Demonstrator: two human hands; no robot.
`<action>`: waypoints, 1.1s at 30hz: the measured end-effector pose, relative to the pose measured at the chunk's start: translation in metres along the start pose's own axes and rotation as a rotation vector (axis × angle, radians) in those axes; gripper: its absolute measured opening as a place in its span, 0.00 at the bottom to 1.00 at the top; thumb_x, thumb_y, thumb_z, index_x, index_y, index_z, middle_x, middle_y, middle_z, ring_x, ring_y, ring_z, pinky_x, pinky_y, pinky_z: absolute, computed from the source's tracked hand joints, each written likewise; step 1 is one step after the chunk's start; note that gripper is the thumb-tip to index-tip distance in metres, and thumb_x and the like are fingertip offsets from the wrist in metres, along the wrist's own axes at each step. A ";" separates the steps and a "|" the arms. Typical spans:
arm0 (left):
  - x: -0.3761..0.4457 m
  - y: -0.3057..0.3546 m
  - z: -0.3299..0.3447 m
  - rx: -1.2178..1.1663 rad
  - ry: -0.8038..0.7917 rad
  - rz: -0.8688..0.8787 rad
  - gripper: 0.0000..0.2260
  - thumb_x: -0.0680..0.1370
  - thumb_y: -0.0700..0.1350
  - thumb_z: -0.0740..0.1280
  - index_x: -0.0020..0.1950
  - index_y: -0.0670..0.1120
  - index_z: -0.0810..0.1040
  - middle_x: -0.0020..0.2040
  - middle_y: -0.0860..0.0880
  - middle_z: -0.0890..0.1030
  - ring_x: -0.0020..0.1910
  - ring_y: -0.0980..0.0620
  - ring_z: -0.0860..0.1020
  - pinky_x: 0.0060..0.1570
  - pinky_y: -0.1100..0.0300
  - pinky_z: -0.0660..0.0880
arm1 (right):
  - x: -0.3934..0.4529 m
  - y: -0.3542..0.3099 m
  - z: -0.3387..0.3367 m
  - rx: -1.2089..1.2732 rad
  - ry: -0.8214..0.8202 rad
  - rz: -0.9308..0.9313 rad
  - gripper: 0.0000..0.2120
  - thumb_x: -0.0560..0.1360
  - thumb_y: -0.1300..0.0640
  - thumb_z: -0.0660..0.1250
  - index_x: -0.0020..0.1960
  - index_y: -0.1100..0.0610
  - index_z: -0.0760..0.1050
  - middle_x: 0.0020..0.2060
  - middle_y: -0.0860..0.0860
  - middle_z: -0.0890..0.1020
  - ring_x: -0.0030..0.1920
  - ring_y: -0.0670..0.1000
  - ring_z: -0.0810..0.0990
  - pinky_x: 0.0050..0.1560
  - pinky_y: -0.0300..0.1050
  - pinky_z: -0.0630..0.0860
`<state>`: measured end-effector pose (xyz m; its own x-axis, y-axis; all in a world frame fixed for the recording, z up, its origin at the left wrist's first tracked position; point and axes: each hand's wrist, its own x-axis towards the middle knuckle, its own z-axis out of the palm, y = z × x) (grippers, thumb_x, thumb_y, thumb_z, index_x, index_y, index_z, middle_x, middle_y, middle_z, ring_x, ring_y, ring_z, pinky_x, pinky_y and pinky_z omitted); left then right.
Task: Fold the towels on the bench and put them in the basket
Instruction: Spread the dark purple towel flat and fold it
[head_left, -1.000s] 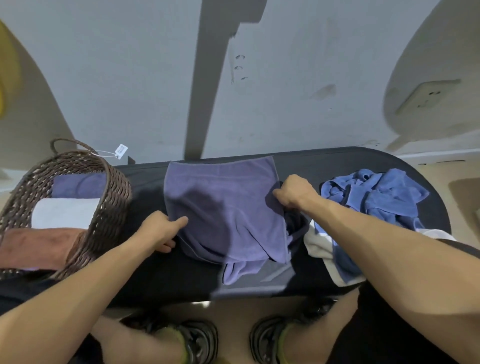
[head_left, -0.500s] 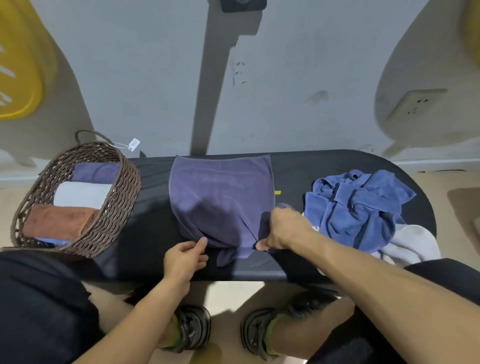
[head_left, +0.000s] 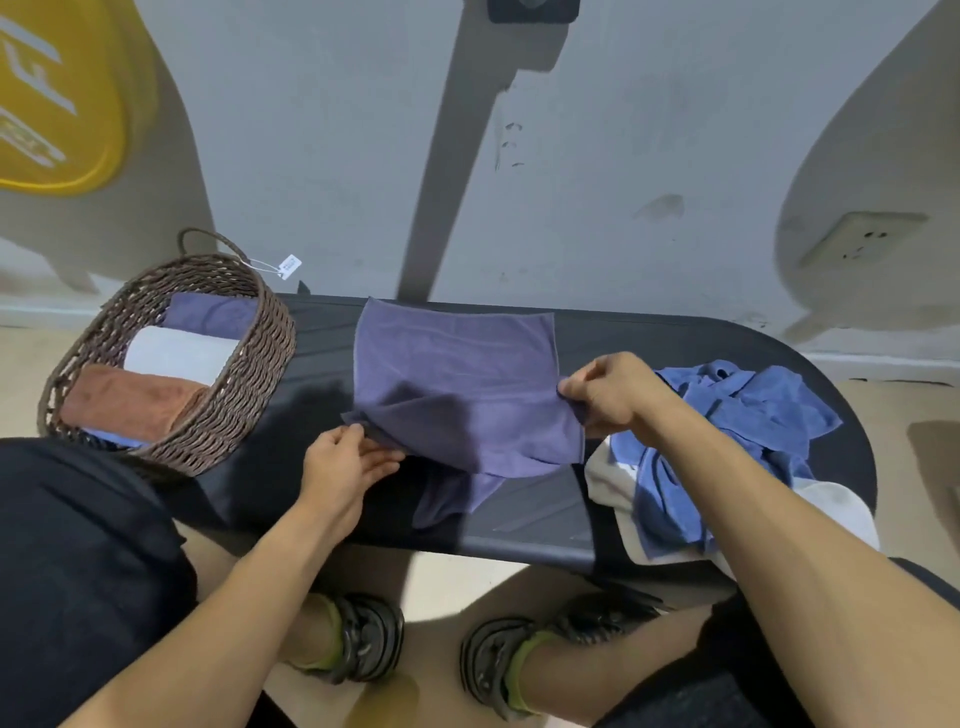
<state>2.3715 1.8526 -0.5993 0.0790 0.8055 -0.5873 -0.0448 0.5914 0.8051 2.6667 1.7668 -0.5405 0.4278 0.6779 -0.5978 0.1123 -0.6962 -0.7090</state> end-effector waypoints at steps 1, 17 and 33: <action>0.004 0.004 -0.003 0.001 0.035 0.015 0.10 0.84 0.42 0.56 0.52 0.41 0.76 0.36 0.45 0.84 0.33 0.51 0.83 0.31 0.58 0.78 | 0.002 0.001 0.001 0.051 0.065 -0.015 0.09 0.76 0.57 0.71 0.39 0.59 0.77 0.29 0.55 0.78 0.25 0.52 0.76 0.27 0.43 0.78; -0.019 -0.027 -0.002 0.900 -0.143 0.128 0.10 0.69 0.50 0.78 0.39 0.48 0.80 0.32 0.54 0.82 0.34 0.57 0.79 0.33 0.66 0.72 | -0.001 0.015 0.034 -0.692 -0.191 0.043 0.16 0.69 0.49 0.77 0.46 0.60 0.77 0.30 0.54 0.82 0.33 0.55 0.82 0.33 0.43 0.78; -0.042 0.008 0.009 0.879 -0.374 0.106 0.05 0.76 0.44 0.71 0.44 0.44 0.78 0.33 0.51 0.83 0.31 0.56 0.79 0.34 0.60 0.77 | -0.019 -0.025 0.016 -0.518 -0.048 -0.492 0.15 0.64 0.47 0.81 0.38 0.50 0.76 0.33 0.44 0.80 0.32 0.41 0.77 0.35 0.34 0.70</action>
<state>2.3763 1.8229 -0.5673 0.4367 0.6995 -0.5656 0.6806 0.1543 0.7163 2.6412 1.7751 -0.5168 0.1795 0.9436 -0.2783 0.6990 -0.3214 -0.6388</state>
